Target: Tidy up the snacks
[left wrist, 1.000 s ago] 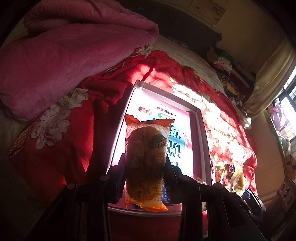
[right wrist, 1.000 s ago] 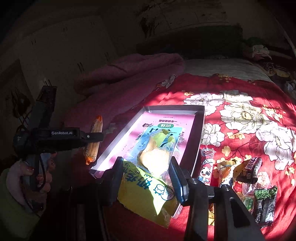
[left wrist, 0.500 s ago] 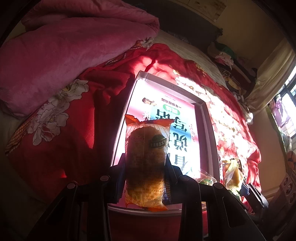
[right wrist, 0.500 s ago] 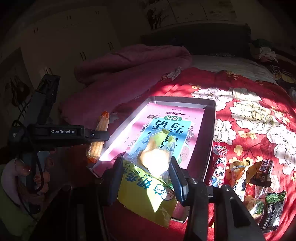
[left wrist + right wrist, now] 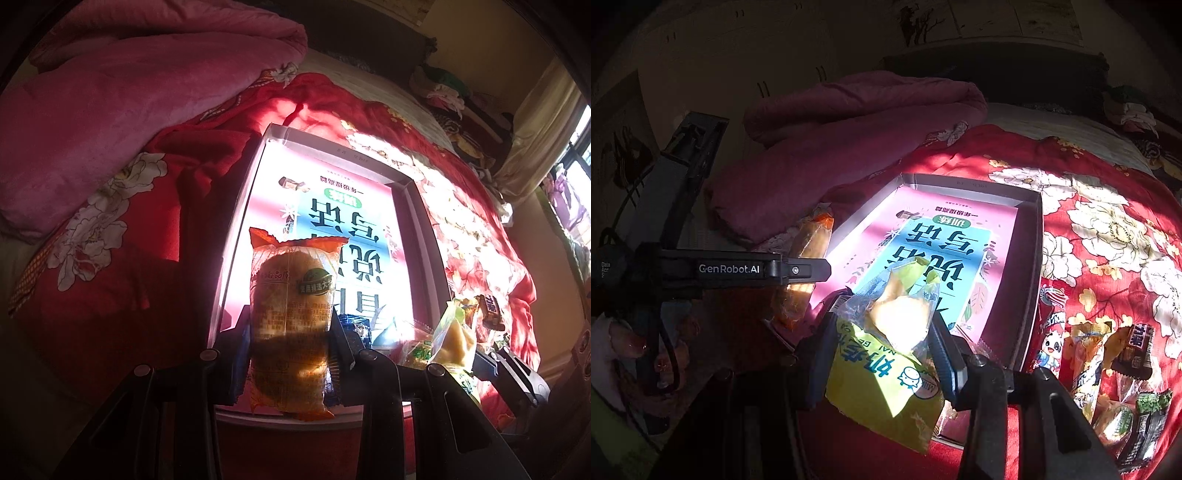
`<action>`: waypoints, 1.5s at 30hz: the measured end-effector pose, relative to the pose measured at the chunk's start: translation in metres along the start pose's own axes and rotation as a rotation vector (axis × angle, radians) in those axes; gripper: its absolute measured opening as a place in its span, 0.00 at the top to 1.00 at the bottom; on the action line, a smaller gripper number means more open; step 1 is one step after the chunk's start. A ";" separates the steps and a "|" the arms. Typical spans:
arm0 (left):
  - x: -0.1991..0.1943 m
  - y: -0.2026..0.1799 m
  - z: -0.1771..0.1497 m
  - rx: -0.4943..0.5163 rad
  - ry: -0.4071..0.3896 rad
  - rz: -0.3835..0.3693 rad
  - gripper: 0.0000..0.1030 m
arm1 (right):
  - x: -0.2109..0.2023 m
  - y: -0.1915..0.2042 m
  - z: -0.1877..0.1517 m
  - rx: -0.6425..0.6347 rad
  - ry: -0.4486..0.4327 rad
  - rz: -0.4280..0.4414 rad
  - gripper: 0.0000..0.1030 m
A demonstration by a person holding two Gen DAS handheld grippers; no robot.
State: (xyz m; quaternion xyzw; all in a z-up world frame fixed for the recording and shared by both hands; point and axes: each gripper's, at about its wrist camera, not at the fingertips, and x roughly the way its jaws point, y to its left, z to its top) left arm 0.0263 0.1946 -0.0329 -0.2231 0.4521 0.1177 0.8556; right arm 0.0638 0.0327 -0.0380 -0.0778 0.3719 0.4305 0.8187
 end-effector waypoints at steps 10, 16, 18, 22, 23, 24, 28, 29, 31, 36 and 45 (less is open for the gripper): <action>0.006 -0.003 -0.002 0.016 0.014 0.000 0.64 | 0.011 0.006 -0.003 -0.042 0.029 -0.025 0.53; 0.008 -0.004 -0.003 0.020 0.022 0.000 0.64 | 0.018 0.007 -0.005 -0.060 0.046 -0.044 0.52; 0.008 -0.004 -0.004 0.018 0.023 -0.001 0.64 | 0.020 0.006 -0.006 -0.059 0.052 -0.046 0.52; 0.009 -0.004 -0.004 0.017 0.029 -0.004 0.64 | 0.023 0.005 -0.007 -0.061 0.061 -0.050 0.50; 0.010 -0.004 -0.004 0.017 0.030 -0.006 0.64 | 0.023 0.005 -0.007 -0.058 0.062 -0.048 0.50; 0.010 -0.004 -0.004 0.018 0.030 -0.005 0.64 | 0.023 0.004 -0.007 -0.056 0.064 -0.047 0.50; 0.011 -0.004 -0.004 0.017 0.032 -0.007 0.64 | 0.022 0.003 -0.008 -0.049 0.067 -0.048 0.49; 0.011 -0.005 -0.005 0.017 0.033 -0.008 0.64 | 0.022 0.003 -0.008 -0.047 0.067 -0.046 0.49; 0.012 -0.006 -0.005 0.019 0.035 -0.009 0.64 | 0.021 0.003 -0.008 -0.046 0.066 -0.042 0.49; 0.014 -0.006 -0.006 0.016 0.046 -0.010 0.64 | 0.020 0.002 -0.007 -0.043 0.066 -0.054 0.45; 0.014 -0.007 -0.005 0.019 0.044 -0.001 0.64 | 0.011 0.001 -0.004 -0.041 0.038 -0.063 0.43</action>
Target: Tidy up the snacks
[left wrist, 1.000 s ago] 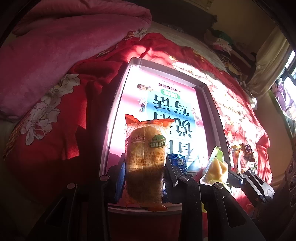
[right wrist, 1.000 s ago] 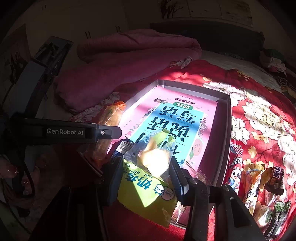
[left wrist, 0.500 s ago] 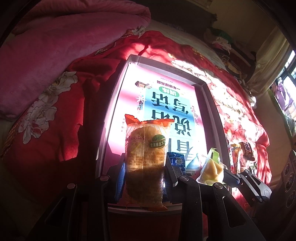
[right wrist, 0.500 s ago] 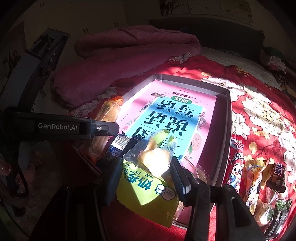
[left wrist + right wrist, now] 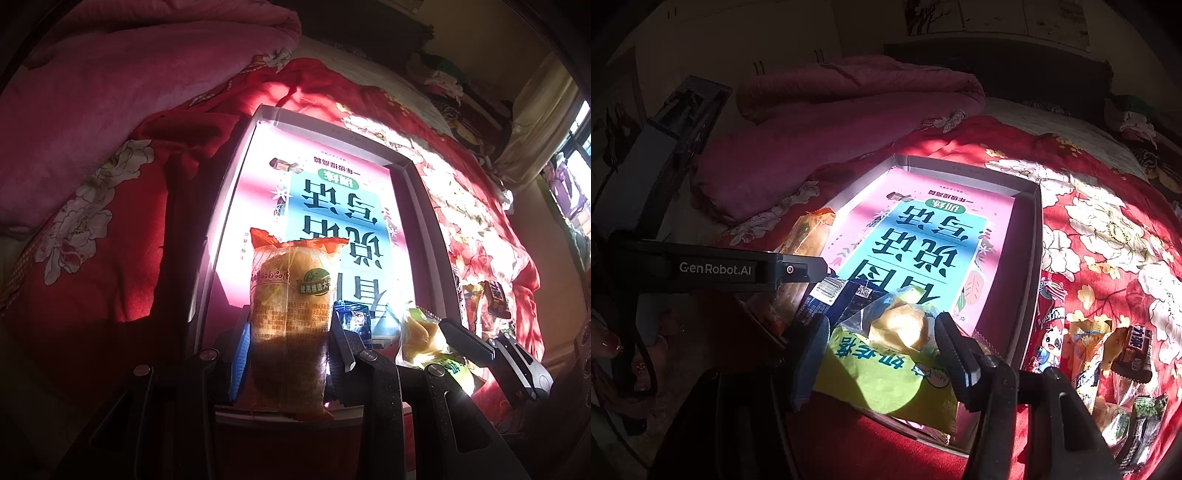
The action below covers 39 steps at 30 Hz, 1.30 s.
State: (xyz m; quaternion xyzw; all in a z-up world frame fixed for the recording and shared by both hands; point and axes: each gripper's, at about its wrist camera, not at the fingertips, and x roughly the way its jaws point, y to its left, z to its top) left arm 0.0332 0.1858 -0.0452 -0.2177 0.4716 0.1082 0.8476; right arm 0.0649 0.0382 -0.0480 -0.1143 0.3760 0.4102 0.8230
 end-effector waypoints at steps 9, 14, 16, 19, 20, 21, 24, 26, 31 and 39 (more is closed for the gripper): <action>-0.001 -0.001 0.001 0.002 -0.007 0.008 0.61 | -0.009 -0.005 0.001 0.019 -0.024 -0.011 0.43; -0.006 0.000 0.004 -0.005 -0.028 0.010 0.54 | -0.016 -0.008 0.001 0.035 -0.041 -0.013 0.43; -0.008 0.000 0.005 -0.006 -0.038 0.013 0.49 | -0.020 -0.010 0.001 0.043 -0.053 -0.013 0.42; -0.012 0.000 0.006 -0.014 -0.050 0.015 0.44 | -0.027 -0.014 0.001 0.058 -0.068 -0.012 0.40; -0.013 0.000 0.006 -0.015 -0.052 0.015 0.43 | -0.029 -0.015 0.002 0.063 -0.076 -0.014 0.38; -0.014 0.000 0.006 -0.016 -0.055 0.014 0.43 | -0.031 -0.016 0.002 0.067 -0.084 -0.015 0.38; -0.020 -0.003 0.008 -0.010 -0.071 0.015 0.39 | -0.038 -0.018 0.003 0.077 -0.100 -0.014 0.38; -0.025 -0.005 0.009 -0.004 -0.084 0.014 0.37 | -0.041 -0.019 0.003 0.082 -0.107 -0.014 0.37; -0.035 -0.012 0.011 0.005 -0.106 0.010 0.33 | -0.048 -0.023 0.002 0.096 -0.120 -0.018 0.33; -0.048 -0.019 0.012 0.010 -0.130 0.014 0.30 | -0.061 -0.031 0.002 0.125 -0.149 -0.019 0.30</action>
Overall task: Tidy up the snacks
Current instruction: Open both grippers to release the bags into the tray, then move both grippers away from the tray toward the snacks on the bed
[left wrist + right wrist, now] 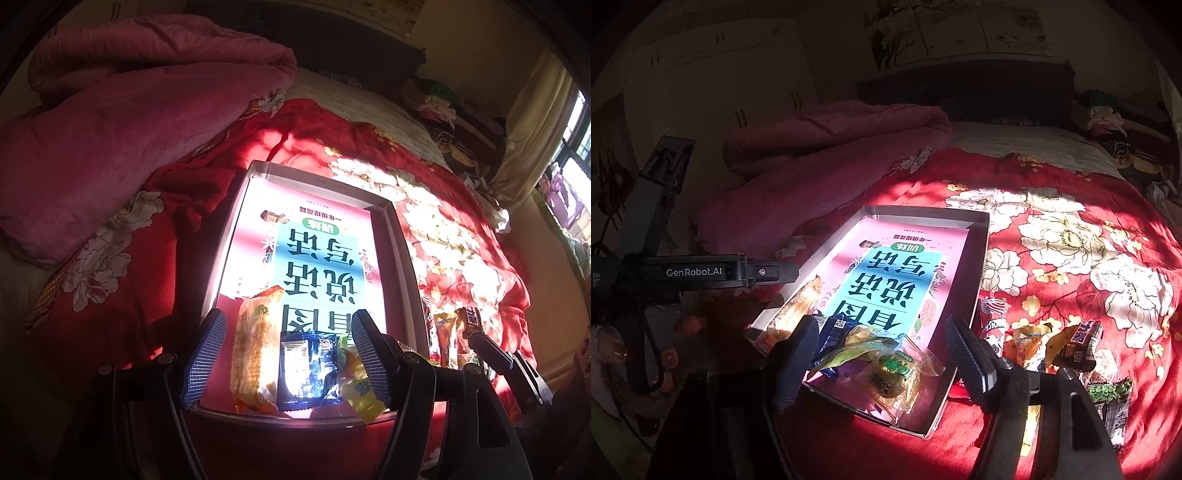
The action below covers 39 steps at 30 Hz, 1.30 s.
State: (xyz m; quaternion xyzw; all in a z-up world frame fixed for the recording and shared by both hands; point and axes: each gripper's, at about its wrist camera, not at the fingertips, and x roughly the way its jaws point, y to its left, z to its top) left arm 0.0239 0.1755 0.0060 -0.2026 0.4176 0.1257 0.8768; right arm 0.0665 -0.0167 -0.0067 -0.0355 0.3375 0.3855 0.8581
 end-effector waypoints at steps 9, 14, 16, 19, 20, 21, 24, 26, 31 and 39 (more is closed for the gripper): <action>-0.012 -0.013 0.001 0.013 -0.015 -0.010 0.29 | -0.019 -0.015 0.001 0.042 -0.037 -0.019 0.30; -0.019 -0.023 0.001 0.021 -0.022 -0.023 0.29 | -0.030 -0.024 0.002 0.066 -0.052 -0.042 0.29; -0.022 -0.026 0.001 0.030 -0.027 -0.021 0.29 | -0.034 -0.026 0.003 0.067 -0.061 -0.054 0.28; -0.026 -0.031 0.001 0.036 -0.030 -0.023 0.29 | -0.041 -0.030 0.003 0.078 -0.072 -0.061 0.28; -0.026 -0.033 0.001 0.038 -0.030 -0.024 0.29 | -0.043 -0.031 0.003 0.082 -0.076 -0.065 0.28; -0.027 -0.035 0.001 0.040 -0.031 -0.024 0.29 | -0.045 -0.032 0.003 0.086 -0.079 -0.068 0.28; -0.031 -0.042 0.000 0.053 -0.035 -0.025 0.29 | -0.053 -0.034 0.003 0.086 -0.092 -0.078 0.28; -0.033 -0.047 0.000 0.062 -0.037 -0.031 0.29 | -0.058 -0.036 0.003 0.086 -0.103 -0.085 0.28; -0.039 -0.059 -0.001 0.082 -0.045 -0.043 0.29 | -0.071 -0.043 0.000 0.104 -0.129 -0.108 0.28; -0.044 -0.074 -0.003 0.106 -0.046 -0.056 0.29 | -0.090 -0.064 -0.007 0.161 -0.160 -0.137 0.28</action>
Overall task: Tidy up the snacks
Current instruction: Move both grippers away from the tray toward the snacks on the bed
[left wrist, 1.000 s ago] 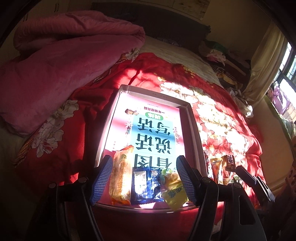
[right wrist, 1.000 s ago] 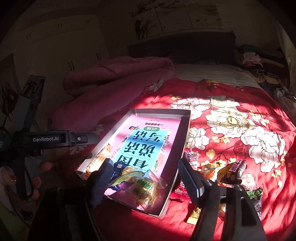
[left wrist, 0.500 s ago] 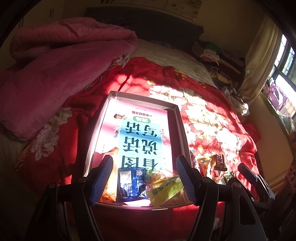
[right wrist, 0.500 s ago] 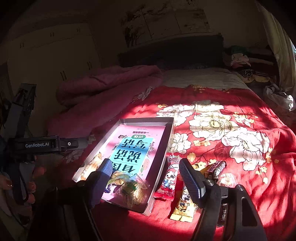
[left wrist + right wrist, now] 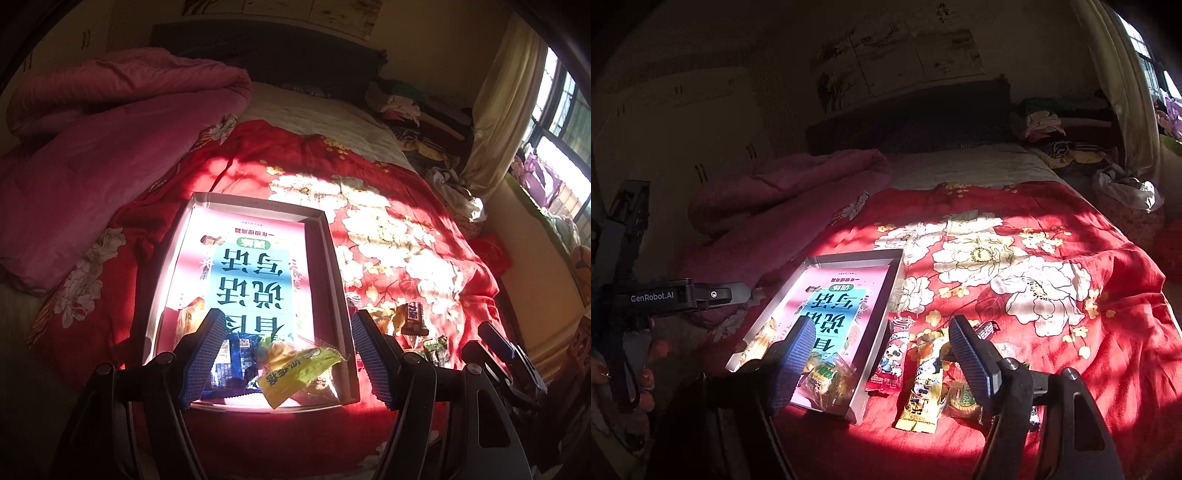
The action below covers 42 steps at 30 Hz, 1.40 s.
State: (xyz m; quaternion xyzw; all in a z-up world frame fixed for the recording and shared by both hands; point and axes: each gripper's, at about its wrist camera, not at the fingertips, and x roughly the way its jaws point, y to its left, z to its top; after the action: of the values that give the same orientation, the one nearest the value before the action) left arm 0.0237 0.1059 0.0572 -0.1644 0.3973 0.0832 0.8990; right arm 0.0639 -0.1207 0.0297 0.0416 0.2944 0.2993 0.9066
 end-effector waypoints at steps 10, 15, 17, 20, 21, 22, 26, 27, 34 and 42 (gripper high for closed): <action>-0.004 -0.014 0.002 0.013 -0.007 -0.006 0.29 | -0.013 -0.019 -0.001 0.028 -0.025 -0.045 0.28; -0.002 -0.023 0.001 0.030 -0.001 -0.008 0.29 | -0.018 -0.024 -0.001 0.026 -0.038 -0.060 0.28; -0.002 -0.027 0.001 0.038 0.001 -0.010 0.29 | -0.020 -0.026 -0.001 0.028 -0.041 -0.064 0.28; -0.002 -0.032 0.001 0.048 0.001 -0.012 0.29 | -0.022 -0.030 -0.002 0.035 -0.043 -0.070 0.28; -0.002 -0.033 0.001 0.051 0.001 -0.013 0.29 | -0.023 -0.031 -0.002 0.036 -0.044 -0.073 0.28; -0.002 -0.034 0.001 0.054 0.002 -0.013 0.29 | -0.024 -0.033 -0.003 0.038 -0.043 -0.077 0.28; -0.001 -0.039 0.000 0.064 0.007 -0.014 0.29 | -0.026 -0.040 -0.005 0.048 -0.039 -0.093 0.28; 0.000 -0.041 0.000 0.067 0.008 -0.015 0.29 | -0.026 -0.042 -0.005 0.050 -0.039 -0.097 0.28; 0.005 -0.051 -0.003 0.091 0.026 -0.021 0.29 | -0.028 -0.059 -0.008 0.081 -0.035 -0.129 0.28; 0.018 -0.066 -0.008 0.121 0.059 -0.032 0.29 | -0.025 -0.080 -0.018 0.125 0.000 -0.168 0.28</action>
State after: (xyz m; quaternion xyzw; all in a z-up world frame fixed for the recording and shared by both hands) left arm 0.0484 0.0422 0.0540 -0.1182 0.4252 0.0399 0.8965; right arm 0.0793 -0.2025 0.0079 0.0733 0.3148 0.2033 0.9242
